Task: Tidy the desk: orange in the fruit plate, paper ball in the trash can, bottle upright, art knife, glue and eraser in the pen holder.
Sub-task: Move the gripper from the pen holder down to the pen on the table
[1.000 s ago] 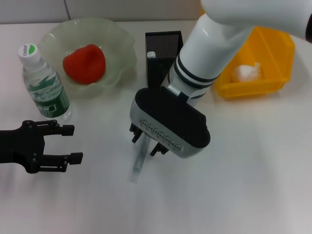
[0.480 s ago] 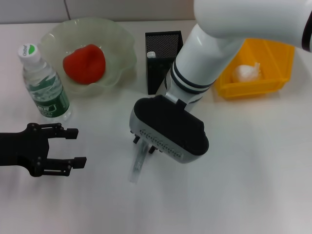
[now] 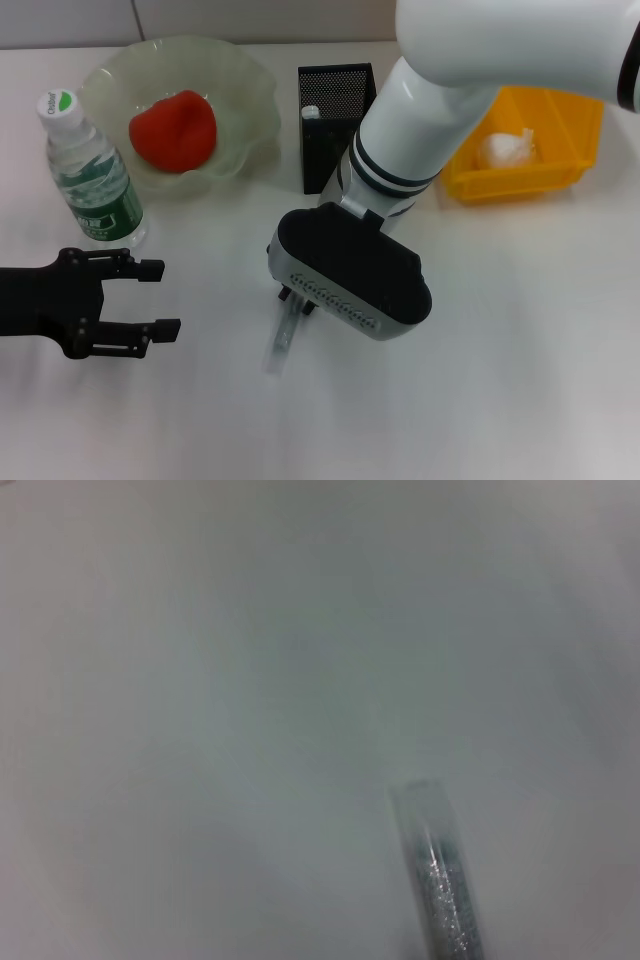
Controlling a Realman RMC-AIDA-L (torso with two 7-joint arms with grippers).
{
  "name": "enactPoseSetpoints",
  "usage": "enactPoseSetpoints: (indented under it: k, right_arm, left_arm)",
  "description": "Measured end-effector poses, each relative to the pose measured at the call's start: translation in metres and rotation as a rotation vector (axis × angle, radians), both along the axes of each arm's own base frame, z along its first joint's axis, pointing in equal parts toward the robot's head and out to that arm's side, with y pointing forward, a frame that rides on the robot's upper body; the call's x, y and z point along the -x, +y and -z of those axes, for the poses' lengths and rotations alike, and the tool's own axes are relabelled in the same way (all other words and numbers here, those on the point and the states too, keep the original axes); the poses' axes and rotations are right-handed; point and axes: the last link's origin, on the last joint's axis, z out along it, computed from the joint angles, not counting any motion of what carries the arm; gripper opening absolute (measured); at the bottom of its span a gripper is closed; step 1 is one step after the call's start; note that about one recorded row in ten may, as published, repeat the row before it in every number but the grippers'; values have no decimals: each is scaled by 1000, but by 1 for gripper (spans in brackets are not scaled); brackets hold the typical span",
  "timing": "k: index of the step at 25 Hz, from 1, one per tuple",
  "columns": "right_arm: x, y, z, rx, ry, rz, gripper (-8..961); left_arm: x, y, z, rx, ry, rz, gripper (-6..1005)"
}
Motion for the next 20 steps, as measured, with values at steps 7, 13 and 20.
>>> enactPoseSetpoints:
  k: [7,13,20]
  right_arm:
    - [-3,0,0,0,-12,-2,242]
    - [-8,1,0,0,-23,1,232]
    - [-10,1,-1,3,-26,5,195]
  left_arm:
    - [-4,3,-1,0,0,7,812]
    - [-6,4,2,3,-6,12,812]
    - [-8,6,3,2,-7,14,812]
